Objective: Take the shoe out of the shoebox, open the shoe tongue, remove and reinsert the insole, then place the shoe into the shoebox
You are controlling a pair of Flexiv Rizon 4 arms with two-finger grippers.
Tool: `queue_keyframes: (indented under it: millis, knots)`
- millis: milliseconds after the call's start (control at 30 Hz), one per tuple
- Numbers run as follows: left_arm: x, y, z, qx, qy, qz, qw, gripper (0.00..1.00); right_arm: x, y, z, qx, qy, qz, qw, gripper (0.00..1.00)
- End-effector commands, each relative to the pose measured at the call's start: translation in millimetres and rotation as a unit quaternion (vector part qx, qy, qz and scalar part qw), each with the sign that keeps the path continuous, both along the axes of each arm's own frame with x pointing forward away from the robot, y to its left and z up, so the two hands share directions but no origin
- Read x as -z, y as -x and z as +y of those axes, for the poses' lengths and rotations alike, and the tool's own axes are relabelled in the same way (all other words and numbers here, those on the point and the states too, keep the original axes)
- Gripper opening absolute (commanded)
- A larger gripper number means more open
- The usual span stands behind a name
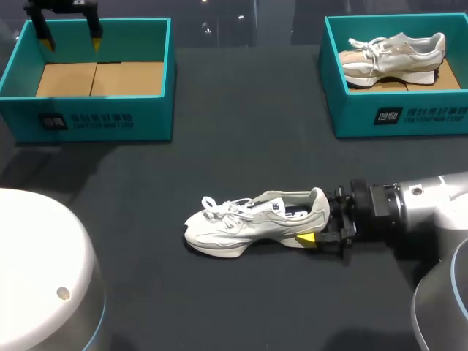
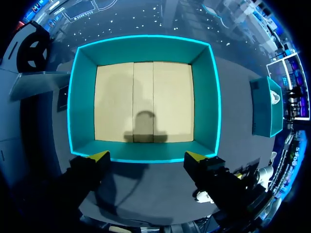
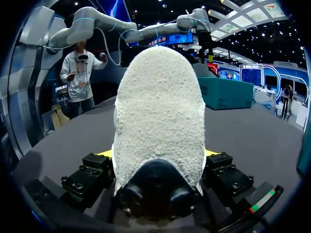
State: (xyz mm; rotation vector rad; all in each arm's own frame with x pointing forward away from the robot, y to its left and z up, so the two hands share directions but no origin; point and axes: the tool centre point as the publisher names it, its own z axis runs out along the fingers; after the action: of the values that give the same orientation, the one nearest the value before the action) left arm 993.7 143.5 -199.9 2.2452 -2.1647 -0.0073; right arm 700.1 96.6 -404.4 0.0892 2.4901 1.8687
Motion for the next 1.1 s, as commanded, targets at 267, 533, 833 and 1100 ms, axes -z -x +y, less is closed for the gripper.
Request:
queue_keyframes:
  millis: [267, 533, 833, 1100]
  knots:
    - [-12.6, 57.0, -34.4, -0.059, 0.012, 0.011, 0.998, 1.0, -2.2, 1.3, 0.6, 0.0, 0.003, 0.0, 1.0, 0.0]
    - [-20.2, 116.2, -82.6, -0.035, 0.009, 0.004, 0.999, 1.0, -2.2, 1.3, 0.6, 0.0, 0.003, 0.0, 1.0, 0.0]
    - [-20.6, 172.7, -143.8, 0.009, 0.0, -0.014, 1.0, 1.0, -2.2, 1.3, 0.6, 0.0, 0.003, 0.0, 1.0, 0.0]
    - [-13.2, 208.5, -190.0, 0.038, -0.015, -0.018, 0.999, 1.0, -2.2, 1.3, 0.6, 0.0, 0.003, 0.0, 1.0, 0.0]
